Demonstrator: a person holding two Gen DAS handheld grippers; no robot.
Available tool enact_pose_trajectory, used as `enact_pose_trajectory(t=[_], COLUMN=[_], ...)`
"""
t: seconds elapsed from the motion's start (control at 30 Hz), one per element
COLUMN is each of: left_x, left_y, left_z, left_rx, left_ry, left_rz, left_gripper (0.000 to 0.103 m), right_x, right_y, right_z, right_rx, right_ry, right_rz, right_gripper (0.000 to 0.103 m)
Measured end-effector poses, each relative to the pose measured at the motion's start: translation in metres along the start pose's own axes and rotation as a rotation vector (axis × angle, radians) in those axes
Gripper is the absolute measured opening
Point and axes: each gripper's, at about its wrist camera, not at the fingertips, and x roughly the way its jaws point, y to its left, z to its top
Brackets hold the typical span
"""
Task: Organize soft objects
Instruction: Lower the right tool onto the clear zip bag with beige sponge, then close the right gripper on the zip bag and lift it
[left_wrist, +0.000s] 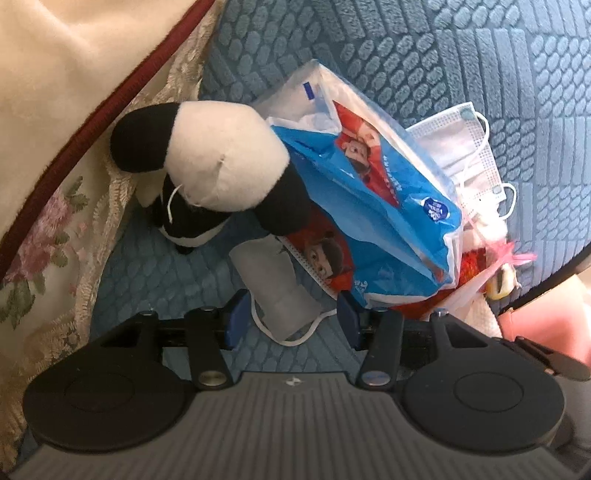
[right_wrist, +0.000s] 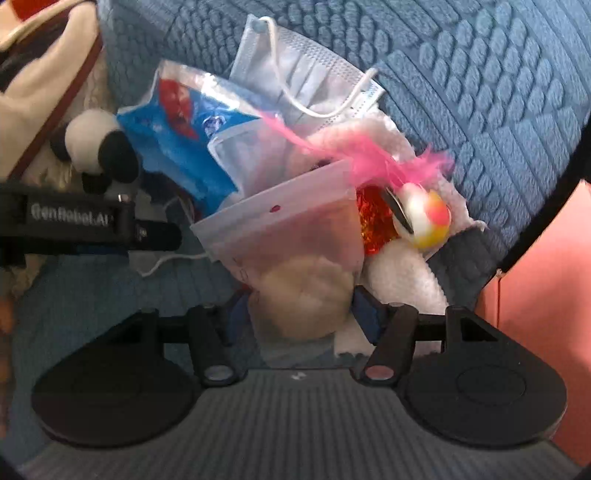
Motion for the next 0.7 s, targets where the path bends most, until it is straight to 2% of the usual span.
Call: enact_pose_trajectory(t=[0.03,0.23,0.33,0.47,0.7], left_x=[0.001,-0.001,0.0,-0.001,-0.006], left_y=[-0.002,-0.011,-0.013,-0.007,0.006], left_z=[-0.001,-0.008,-0.009,-0.008,-0.01], left_rx=[0.007,0.034,0.044,0.033,-0.012], left_ry=[-0.004,-0.008,-0.009,0.0,0.014], left_rz=[0.003,0.014,0.039,0.031,0.01], left_gripper=[0.057,0.057,0.044,0.032,0.028], right_x=[0.0,-0.003,-0.007,-0.014,-0.051], right_y=[-0.001,-0.006,-0.008,-0.011,-0.016], right_z=[0.001,0.003,0.005,0.004,-0.01], right_rx=[0.009,0.039,0.042,0.049,0.062], right_ry=[-0.009,-0.03,-0.043,-0.047,-0.061], right_rz=[0.009,0.016,0.008,0.014,0.03], right_gripper=[0.053,0.049,0.047,0.046,0.045])
